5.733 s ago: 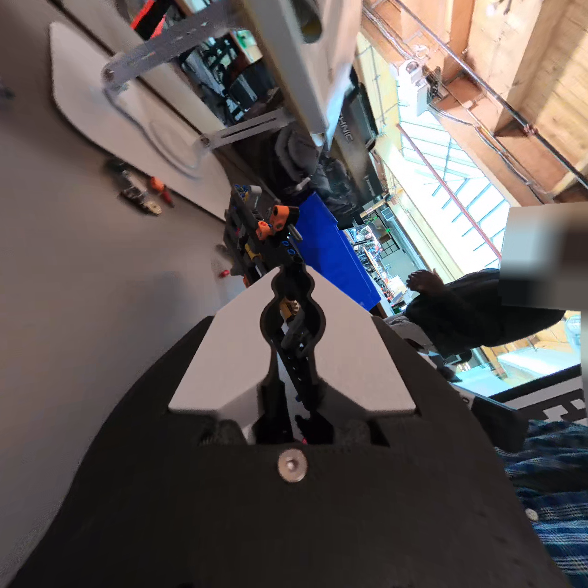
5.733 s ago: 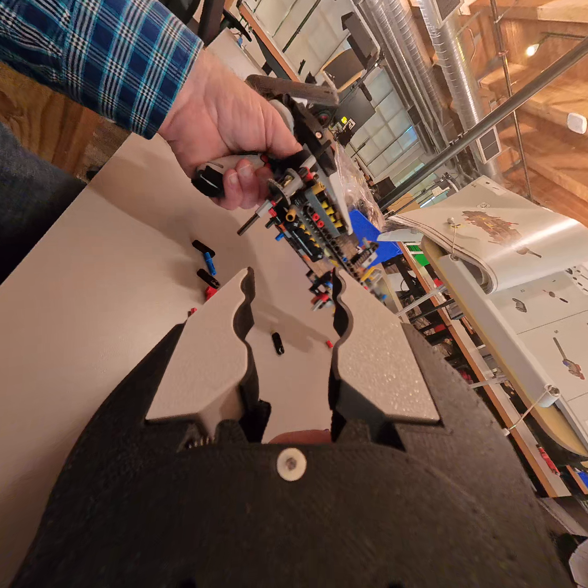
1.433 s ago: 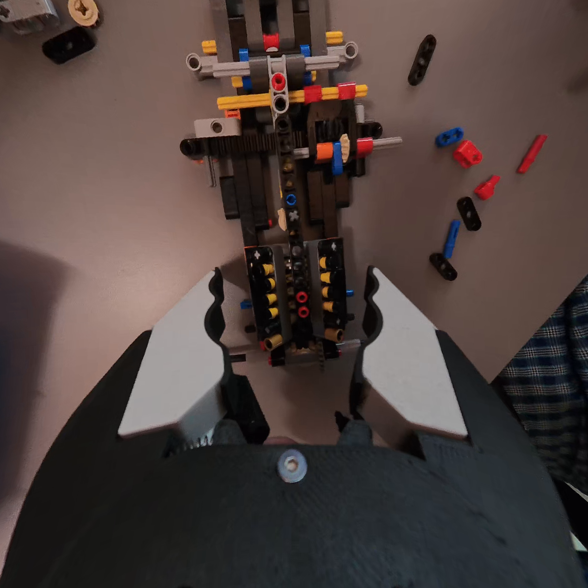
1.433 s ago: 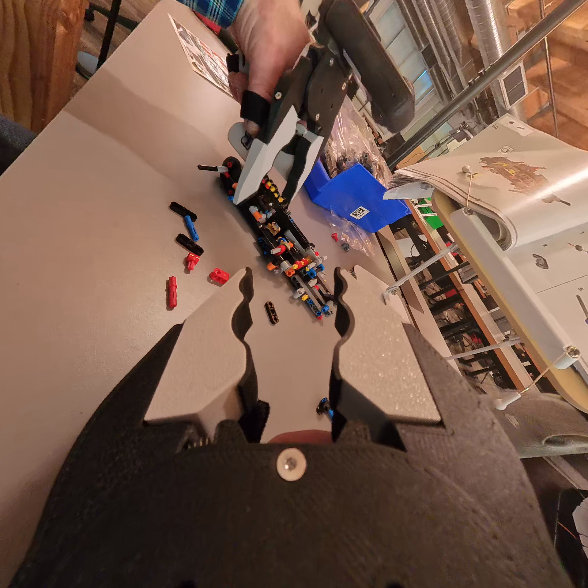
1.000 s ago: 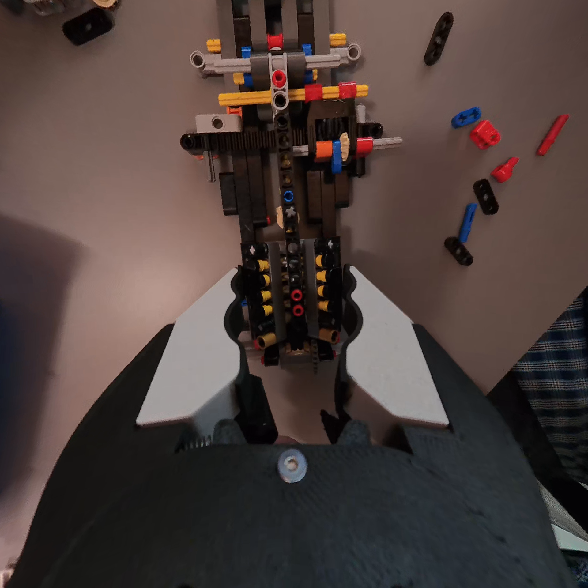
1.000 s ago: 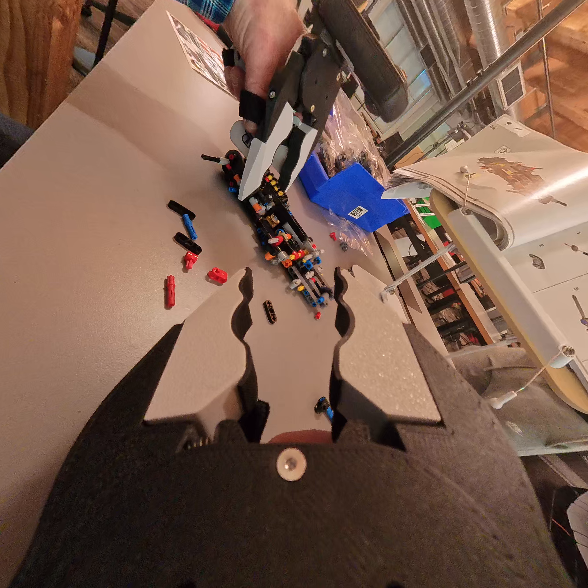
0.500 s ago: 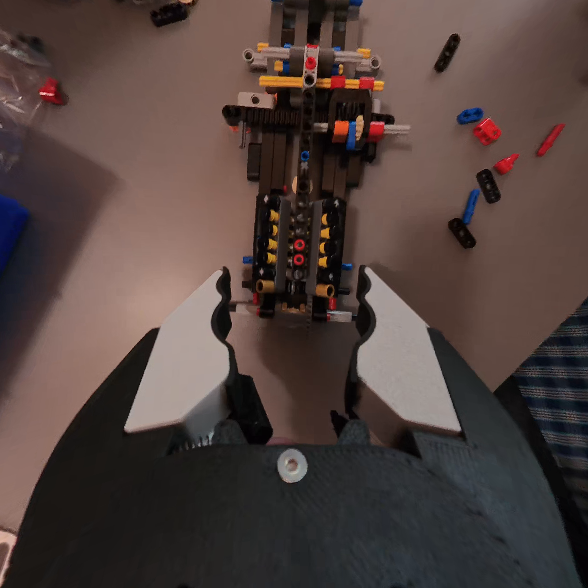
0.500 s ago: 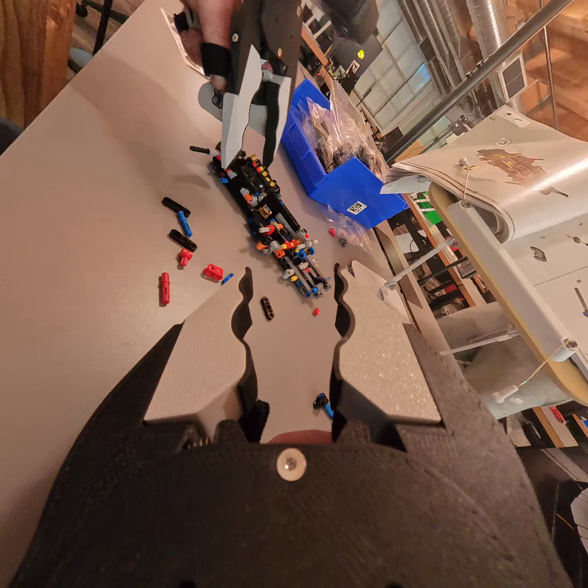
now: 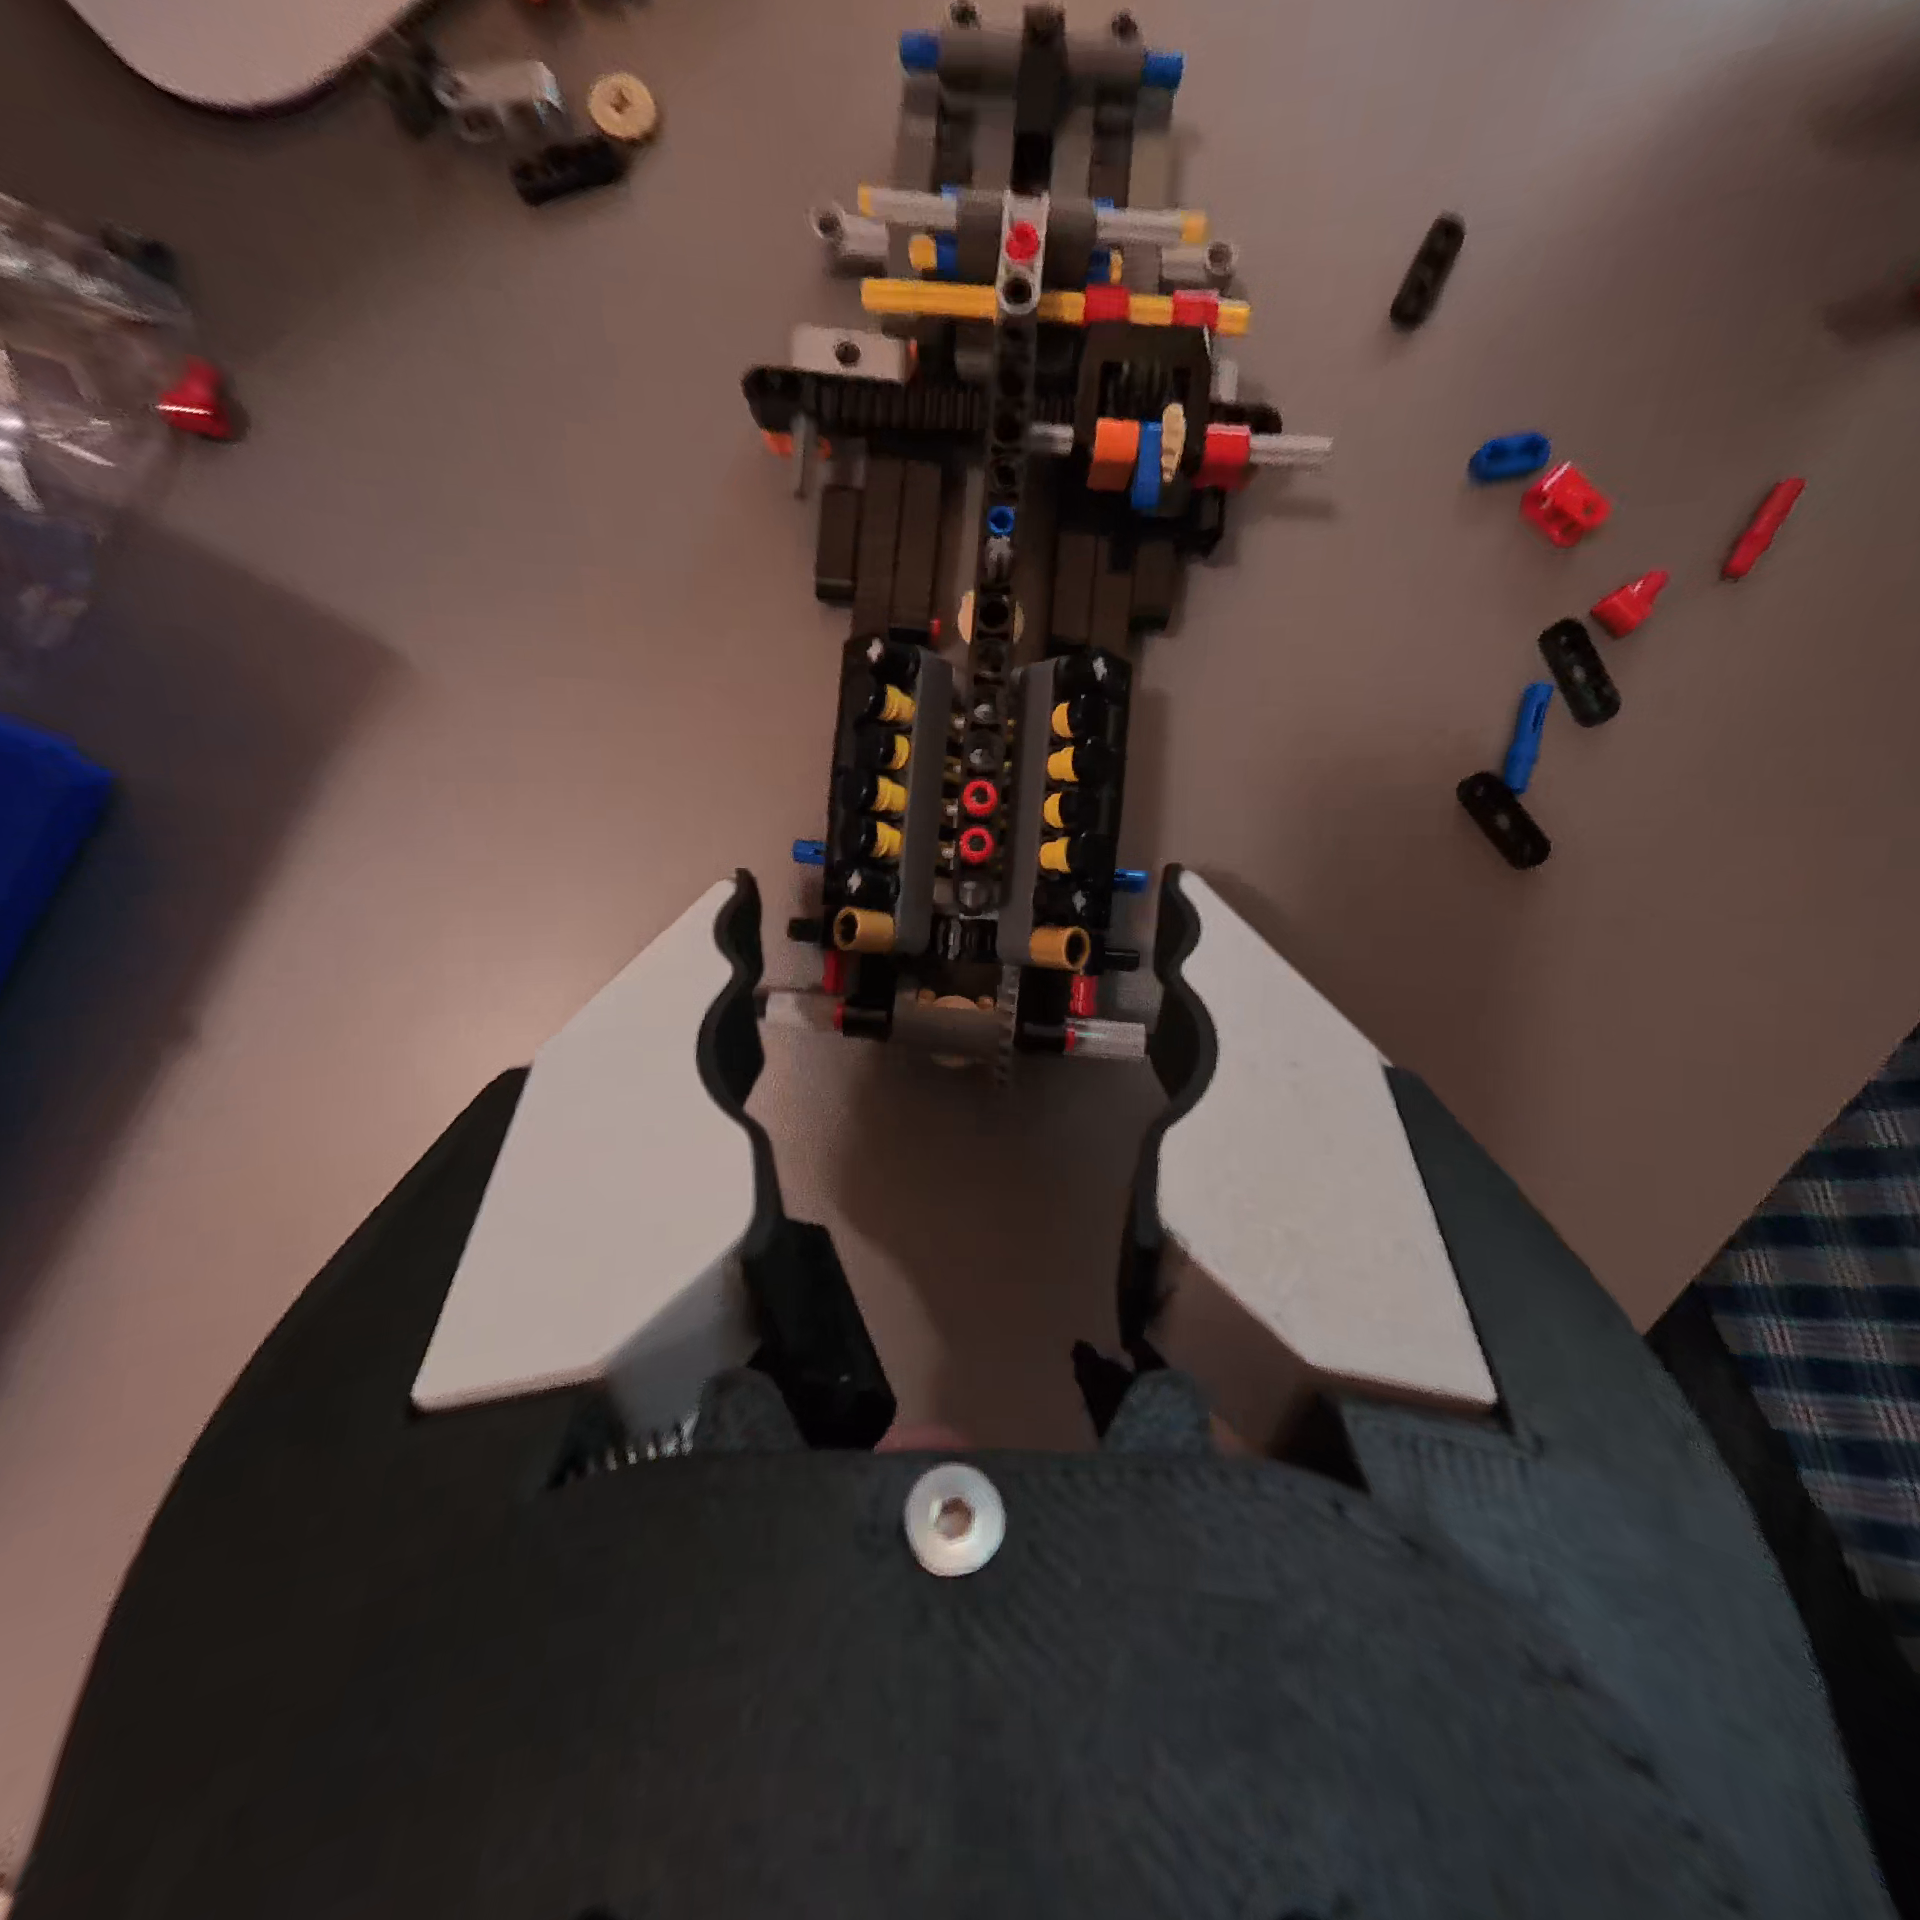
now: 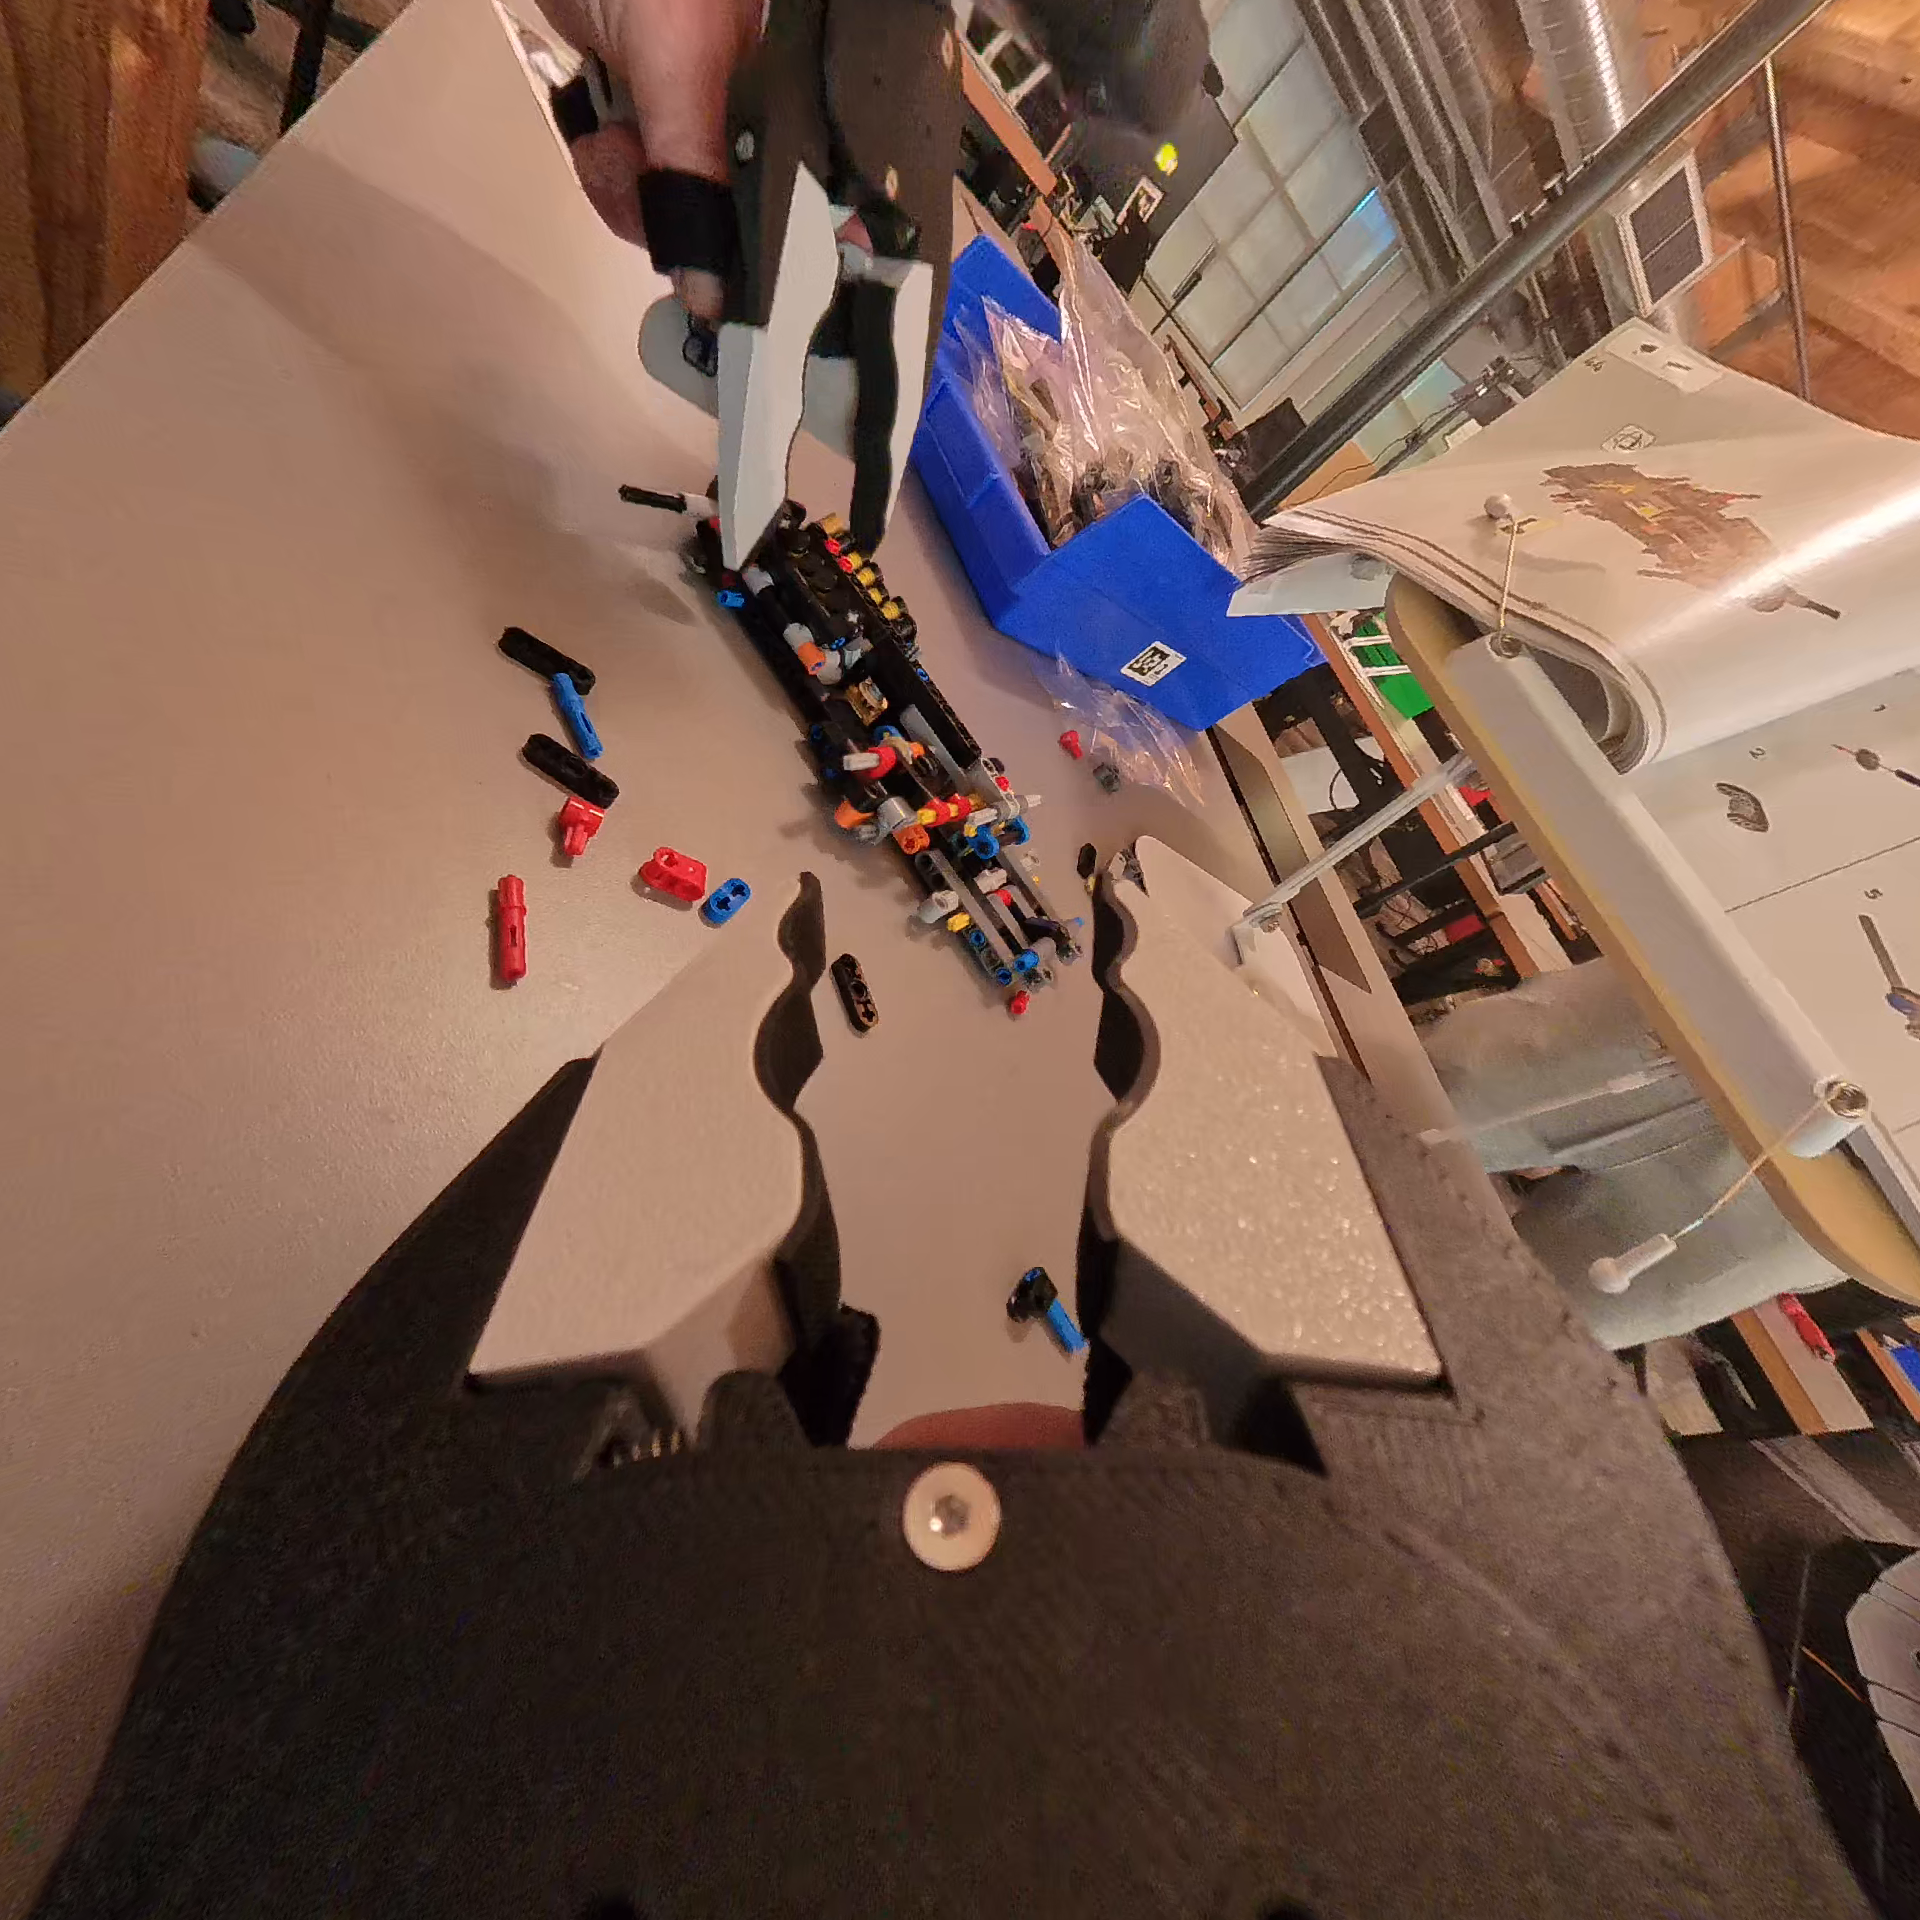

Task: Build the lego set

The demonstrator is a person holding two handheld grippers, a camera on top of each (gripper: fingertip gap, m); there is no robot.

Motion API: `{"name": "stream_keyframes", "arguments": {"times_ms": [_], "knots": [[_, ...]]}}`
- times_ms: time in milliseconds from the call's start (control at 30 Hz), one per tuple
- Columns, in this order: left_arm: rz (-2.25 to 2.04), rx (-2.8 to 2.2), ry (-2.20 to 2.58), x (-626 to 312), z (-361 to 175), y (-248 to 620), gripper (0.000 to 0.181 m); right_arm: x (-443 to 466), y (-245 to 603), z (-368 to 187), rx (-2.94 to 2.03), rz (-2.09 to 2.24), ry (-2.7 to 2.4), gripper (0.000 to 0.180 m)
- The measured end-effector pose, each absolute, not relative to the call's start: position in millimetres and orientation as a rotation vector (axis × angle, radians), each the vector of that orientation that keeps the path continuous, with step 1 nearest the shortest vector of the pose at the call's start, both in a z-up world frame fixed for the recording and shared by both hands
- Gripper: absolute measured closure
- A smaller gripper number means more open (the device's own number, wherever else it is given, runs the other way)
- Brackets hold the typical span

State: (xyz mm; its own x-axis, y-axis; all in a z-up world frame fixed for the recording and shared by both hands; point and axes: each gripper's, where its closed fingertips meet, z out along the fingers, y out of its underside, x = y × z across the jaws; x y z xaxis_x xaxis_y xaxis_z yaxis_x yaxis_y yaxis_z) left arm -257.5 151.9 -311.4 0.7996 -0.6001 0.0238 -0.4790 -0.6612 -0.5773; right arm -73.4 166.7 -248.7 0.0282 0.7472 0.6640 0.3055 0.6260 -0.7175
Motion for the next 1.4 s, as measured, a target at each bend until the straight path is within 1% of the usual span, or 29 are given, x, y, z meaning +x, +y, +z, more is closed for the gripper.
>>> {"name": "stream_keyframes", "arguments": {"times_ms": [100,200,233,267,333,367,400,467,600,700,967,1067,1133,1200,1300,1333,1367,1400], "knots": [[-0.235,-2.333,0.674,-264,-298,145,0.107,-73,168,-247,-0.909,0.427,-1.553,0.131],[-0.224,-2.3,0.561,-270,-300,129,0.103,-72,173,-249,-0.916,0.41,-1.556,0.131],[-0.216,-2.293,0.52,-273,-302,125,0.099,-71,176,-250,-0.928,0.412,-1.552,0.131],[-0.203,-2.288,0.473,-277,-305,122,0.091,-71,179,-250,-0.944,0.423,-1.545,0.131],[-0.149,-2.288,0.366,-285,-313,118,0.067,-70,183,-249,-0.969,0.438,-1.531,0.131],[-0.14,-2.292,0.335,-287,-317,114,0.061,-69,184,-248,-0.971,0.437,-1.527,0.131],[-0.136,-2.288,0.304,-287,-320,112,0.06,-69,185,-248,-0.969,0.431,-1.525,0.131],[-0.133,-2.285,0.256,-287,-322,108,0.068,-68,187,-247,-0.966,0.418,-1.524,0.131],[-0.114,-2.301,0.28,-283,-326,106,0.075,-67,193,-247,-0.992,0.432,-1.507,0.131],[-0.084,-2.302,0.285,-281,-327,101,0.095,-64,202,-245,-1.042,0.48,-1.474,0.131],[-0.13,-2.258,0.295,-271,-321,99,0.102,-55,227,-240,-1.089,0.425,-1.416,0.132],[-0.107,-2.213,0.333,-261,-315,104,0.088,-55,225,-239,-1.076,0.414,-1.419,0.132],[-0.067,-2.241,0.354,-262,-320,107,0.087,-56,223,-240,-1.063,0.402,-1.43,0.132],[-0.044,-2.283,0.359,-265,-325,111,0.091,-57,220,-241,-1.052,0.398,-1.44,0.133],[-0.086,-2.307,0.351,-265,-328,112,0.105,-58,219,-241,-1.047,0.395,-1.446,0.133],[-0.099,-2.299,0.352,-264,-326,111,0.117,-58,219,-241,-1.047,0.397,-1.445,0.133],[-0.109,-2.292,0.358,-263,-326,111,0.132,-57,219,-240,-1.047,0.399,-1.443,0.133],[-0.113,-2.292,0.357,-263,-325,111,0.137,-57,219,-240,-1.047,0.398,-1.443,0.133]]}}
